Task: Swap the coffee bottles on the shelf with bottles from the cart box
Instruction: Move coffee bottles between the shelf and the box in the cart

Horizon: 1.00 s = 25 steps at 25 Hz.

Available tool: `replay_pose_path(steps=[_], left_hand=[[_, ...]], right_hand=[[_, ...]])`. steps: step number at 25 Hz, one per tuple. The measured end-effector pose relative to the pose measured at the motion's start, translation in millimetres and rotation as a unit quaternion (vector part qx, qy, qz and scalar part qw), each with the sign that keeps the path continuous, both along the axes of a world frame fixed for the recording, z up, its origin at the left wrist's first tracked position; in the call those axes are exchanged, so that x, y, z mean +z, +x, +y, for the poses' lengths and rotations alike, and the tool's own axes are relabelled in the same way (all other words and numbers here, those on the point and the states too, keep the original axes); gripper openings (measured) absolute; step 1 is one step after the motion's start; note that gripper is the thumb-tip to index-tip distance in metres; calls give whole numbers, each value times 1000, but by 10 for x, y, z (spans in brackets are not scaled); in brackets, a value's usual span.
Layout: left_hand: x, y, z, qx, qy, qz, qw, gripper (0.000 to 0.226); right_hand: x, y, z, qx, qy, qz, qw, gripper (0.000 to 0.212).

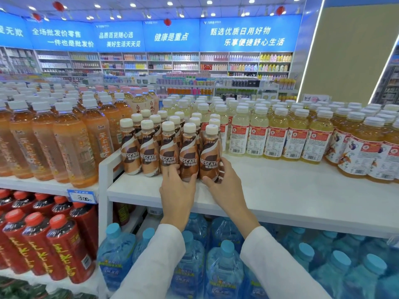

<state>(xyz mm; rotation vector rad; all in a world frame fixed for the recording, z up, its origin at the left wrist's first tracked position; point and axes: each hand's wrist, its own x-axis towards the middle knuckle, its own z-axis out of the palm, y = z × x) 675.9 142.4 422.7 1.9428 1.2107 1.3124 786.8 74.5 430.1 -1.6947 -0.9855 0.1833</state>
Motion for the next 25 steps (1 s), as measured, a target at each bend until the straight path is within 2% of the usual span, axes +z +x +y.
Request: replay_pose_path(steps=[6,9,12,15,19,23,25], left_hand=[[-73,-293,-377,-25,-26,21,999,53],[-238,-616,-664,-12,-19,2,1000,48],[-605,-1126,-966,52,-13,11,998,40],[-941,-1724,-1240,123,-51,34,990,37],[-1439,-2622,-1711,206,-136,69,966,37],[-2021,-3555,-2107,274,-247,71,927,49],[-2295,-3989,-2246,304,-296,56,904,52]], right_hand=[[62,-272,-524,33,-36,-38,998,51],[-99,-478,-816,83,-28,-54,995,43],[-297,-778,-1025,158,-23,-28,987,31],[-573,-1207,-1088,234,-48,-17,971,26],[-1175,-1961,-994,342,-142,-13,929,27],[-1709,-2812,-884,447,-273,-24,852,35],[-1929,-3235,-834,471,-304,-25,828,35]])
